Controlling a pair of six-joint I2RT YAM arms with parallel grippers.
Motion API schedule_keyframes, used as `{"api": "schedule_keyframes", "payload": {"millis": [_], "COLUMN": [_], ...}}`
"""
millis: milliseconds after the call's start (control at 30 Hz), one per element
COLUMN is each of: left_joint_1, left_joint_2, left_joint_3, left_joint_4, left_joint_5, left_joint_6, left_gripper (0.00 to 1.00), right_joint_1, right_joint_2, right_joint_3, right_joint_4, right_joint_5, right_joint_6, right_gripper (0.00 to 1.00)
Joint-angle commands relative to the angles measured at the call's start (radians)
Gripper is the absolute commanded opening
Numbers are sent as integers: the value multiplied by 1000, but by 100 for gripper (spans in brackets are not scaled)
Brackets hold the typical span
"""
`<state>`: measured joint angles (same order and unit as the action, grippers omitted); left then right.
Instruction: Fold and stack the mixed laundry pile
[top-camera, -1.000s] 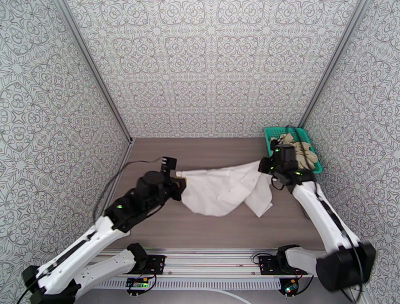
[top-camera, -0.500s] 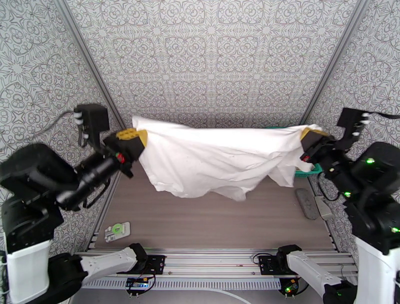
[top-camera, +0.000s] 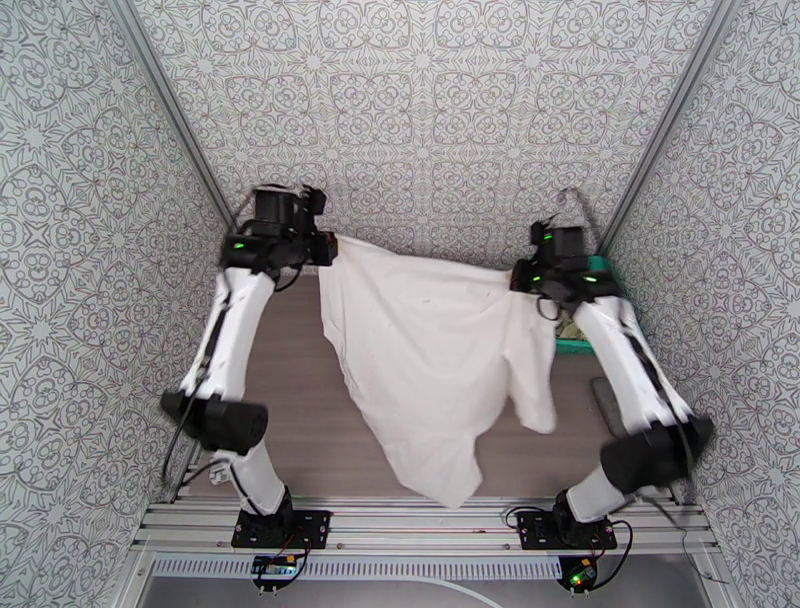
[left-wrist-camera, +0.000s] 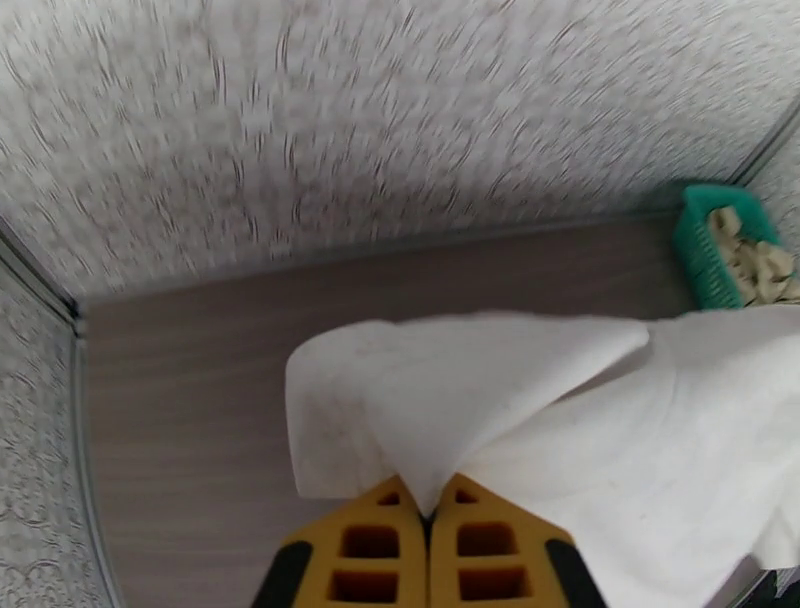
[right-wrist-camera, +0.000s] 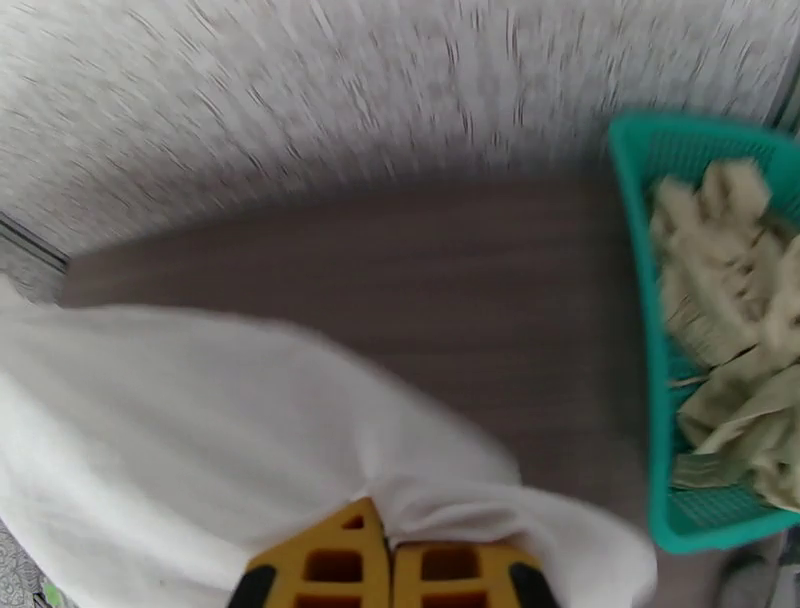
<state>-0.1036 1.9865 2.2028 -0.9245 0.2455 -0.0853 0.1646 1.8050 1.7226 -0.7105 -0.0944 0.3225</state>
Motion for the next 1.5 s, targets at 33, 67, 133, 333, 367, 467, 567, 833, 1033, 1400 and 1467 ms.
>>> {"api": "schedule_keyframes", "payload": {"millis": [33,67,133,333,367,467,567,833,1033,1400,1467], "left_joint_1": [32,29,11,-70,-90,-161,-233,-406,-480,-645,-646], "left_joint_2": [193,214,201,-192,-268,-444,-497,-706,-870,-888,-835], "left_joint_3": [39,37,-38,-635,-748,-1041,-1192,-1397,-1570,-1796,-1791], "left_joint_4": [115,112,124,298,336,421,427,291,295,628,685], "left_joint_5": [30,19,-48,-193,-196,-183,-188,-296,-189,-112,-117], "left_joint_6": [-42,-41,-29,-150,-186,-293,-353,-519,-687,-976,-991], "left_gripper": [54,61,70,80,80,76,72,82,84,88,85], "right_joint_1": [1,1,2,1,1,1,1,1,1,1,1], "right_joint_2": [237,260,231,-75,-114,-243,-318,-444,-400,-341,-308], "right_joint_3": [119,135,88,-309,-365,-574,-699,-891,-943,-968,-965], "right_joint_4": [36,11,16,42,43,39,-9,-10,39,85,119], "right_joint_5": [-16,-14,16,94,96,66,78,5,-42,-81,-110], "right_joint_6": [34,38,38,99,106,127,130,162,174,194,206], "right_gripper": [50,54,64,71,72,72,72,68,63,60,57]}}
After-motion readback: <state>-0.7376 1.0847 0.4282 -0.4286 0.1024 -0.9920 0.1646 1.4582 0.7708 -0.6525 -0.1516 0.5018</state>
